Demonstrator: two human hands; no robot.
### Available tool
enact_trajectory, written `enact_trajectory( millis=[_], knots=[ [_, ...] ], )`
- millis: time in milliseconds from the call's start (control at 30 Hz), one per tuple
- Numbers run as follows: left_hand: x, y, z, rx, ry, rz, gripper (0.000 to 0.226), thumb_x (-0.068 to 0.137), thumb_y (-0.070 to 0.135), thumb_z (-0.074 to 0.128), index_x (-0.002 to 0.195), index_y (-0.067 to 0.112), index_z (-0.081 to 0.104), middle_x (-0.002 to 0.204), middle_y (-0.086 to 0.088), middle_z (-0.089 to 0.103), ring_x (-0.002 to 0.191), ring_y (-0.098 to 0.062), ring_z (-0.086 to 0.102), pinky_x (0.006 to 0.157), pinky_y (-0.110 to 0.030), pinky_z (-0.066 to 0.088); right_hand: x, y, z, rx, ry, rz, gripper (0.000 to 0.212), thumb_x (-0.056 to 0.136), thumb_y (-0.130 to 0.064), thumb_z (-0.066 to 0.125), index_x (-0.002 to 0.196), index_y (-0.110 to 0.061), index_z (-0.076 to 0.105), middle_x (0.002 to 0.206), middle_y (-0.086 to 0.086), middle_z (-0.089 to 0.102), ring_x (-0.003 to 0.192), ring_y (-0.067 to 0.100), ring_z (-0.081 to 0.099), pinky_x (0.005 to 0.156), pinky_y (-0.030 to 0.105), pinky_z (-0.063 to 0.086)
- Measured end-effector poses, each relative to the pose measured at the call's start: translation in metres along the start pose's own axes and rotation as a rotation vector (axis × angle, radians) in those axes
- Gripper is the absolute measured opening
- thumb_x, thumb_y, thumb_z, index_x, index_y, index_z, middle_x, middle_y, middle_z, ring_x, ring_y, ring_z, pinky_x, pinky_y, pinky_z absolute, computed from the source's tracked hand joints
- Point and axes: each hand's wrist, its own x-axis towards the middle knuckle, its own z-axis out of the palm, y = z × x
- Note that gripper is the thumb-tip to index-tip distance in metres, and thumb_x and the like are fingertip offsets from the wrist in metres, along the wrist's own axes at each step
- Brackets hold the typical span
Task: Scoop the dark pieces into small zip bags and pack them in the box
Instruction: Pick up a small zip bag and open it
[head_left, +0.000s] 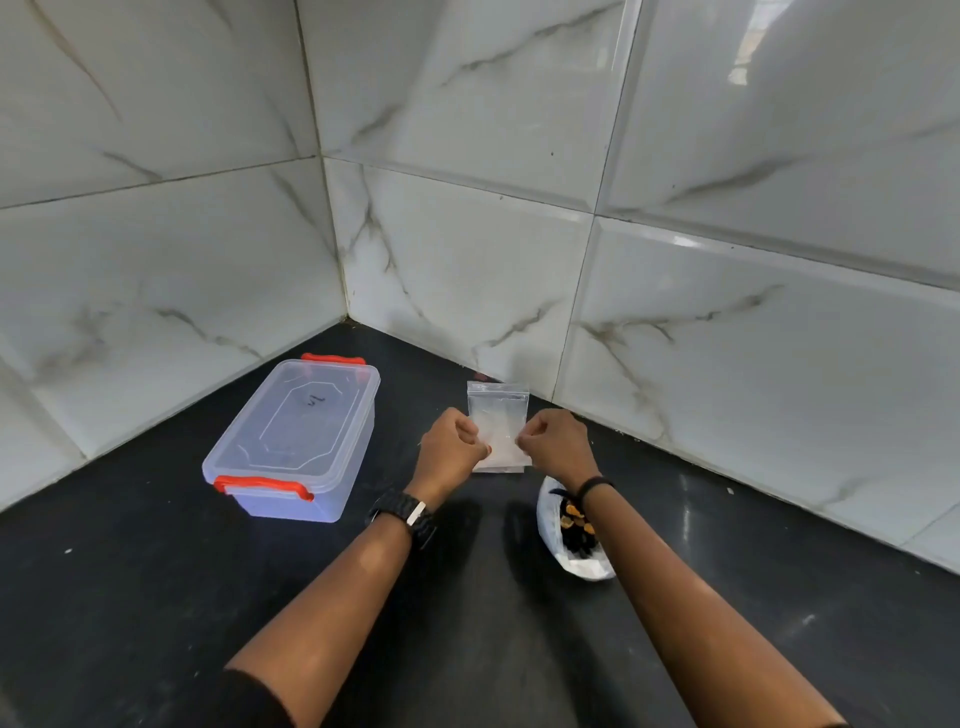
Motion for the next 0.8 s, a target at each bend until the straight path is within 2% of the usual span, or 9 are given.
enact_trajectory(
  millis=[67,133,267,333,400,467,567,700,800],
  knots=[
    [-0.020,0.001,-0.009,-0.131,-0.046,-0.013,0.038,0.081,0.023,0.074,0.108,0.016,0.048,0.088,-0.002,0.061,0.079,-0.013,0.059,0.061,-0.021,0.043,-0.026,-0.002,-0.010,0.160,-0.080,0.023,0.009,0.080,-0.001,0.061,0.073,-0.005,0.063,0.073,0.008,0.066,0.066,0.020,0.064,0.070,0.032,0.057],
    [-0.041,0.003,-0.019,-0.262,-0.066,-0.018,0.037,0.086,0.030,0.070,0.114,0.019,0.048,0.095,-0.002,0.063,0.078,-0.010,0.060,0.057,-0.017,0.043,-0.053,-0.002,-0.020,0.299,-0.172,0.041,0.012,0.081,0.003,0.063,0.077,-0.009,0.060,0.073,0.009,0.065,0.062,0.017,0.062,0.063,0.027,0.057],
    [-0.083,0.001,-0.038,-0.241,-0.108,0.032,0.008,0.092,0.022,0.062,0.096,0.015,0.064,0.083,-0.001,0.064,0.067,-0.004,0.053,0.057,-0.016,0.039,-0.101,-0.001,-0.030,0.445,-0.353,0.094,0.025,0.082,0.000,0.068,0.097,-0.013,0.052,0.080,0.008,0.066,0.069,0.014,0.064,0.058,0.023,0.055],
    [-0.104,-0.001,-0.046,-0.214,-0.167,0.060,0.005,0.091,0.019,0.063,0.087,0.018,0.067,0.078,0.004,0.063,0.069,-0.005,0.055,0.059,-0.017,0.042,-0.118,-0.002,-0.032,0.423,-0.345,0.078,0.035,0.085,-0.013,0.068,0.111,-0.022,0.046,0.088,0.003,0.065,0.081,0.013,0.065,0.062,0.022,0.055],
    [-0.120,-0.003,-0.052,-0.169,-0.215,0.073,0.006,0.090,0.021,0.064,0.084,0.021,0.067,0.083,0.003,0.066,0.080,-0.012,0.062,0.069,-0.026,0.050,-0.130,-0.003,-0.032,0.380,-0.280,0.017,0.039,0.086,-0.021,0.069,0.118,-0.026,0.046,0.092,0.000,0.065,0.088,0.013,0.065,0.068,0.025,0.057],
    [-0.134,-0.006,-0.056,-0.104,-0.234,0.099,0.006,0.090,0.025,0.064,0.085,0.023,0.067,0.089,0.003,0.067,0.089,-0.015,0.064,0.078,-0.031,0.054,-0.139,-0.005,-0.029,0.298,-0.239,-0.065,0.025,0.086,-0.024,0.069,0.109,-0.023,0.058,0.090,-0.002,0.067,0.084,0.013,0.065,0.072,0.027,0.057],
    [-0.148,-0.014,-0.058,-0.025,-0.211,0.125,0.006,0.090,0.027,0.063,0.087,0.023,0.066,0.089,0.005,0.066,0.089,-0.014,0.064,0.079,-0.029,0.055,-0.150,-0.011,-0.025,0.173,-0.245,-0.159,0.003,0.085,-0.022,0.069,0.087,-0.020,0.067,0.077,-0.006,0.067,0.068,-0.001,0.060,0.063,0.014,0.050],
    [-0.158,-0.019,-0.060,-0.028,-0.128,0.137,0.007,0.089,0.025,0.064,0.088,0.031,0.061,0.089,0.009,0.062,0.085,-0.010,0.060,0.070,-0.015,0.050,-0.162,-0.019,-0.025,0.090,-0.268,-0.235,0.006,0.084,-0.020,0.070,0.080,-0.021,0.066,0.071,-0.010,0.064,0.060,-0.006,0.056,0.058,0.009,0.044],
    [-0.165,-0.017,-0.056,-0.013,0.116,0.179,0.013,0.087,0.026,0.067,0.092,0.028,0.055,0.092,0.008,0.055,0.084,-0.009,0.055,0.070,-0.013,0.047,-0.168,-0.021,-0.022,0.089,-0.195,-0.231,0.012,0.084,-0.017,0.070,0.074,-0.021,0.063,0.070,-0.007,0.064,0.059,0.001,0.055,0.055,0.009,0.043]
  ],
)
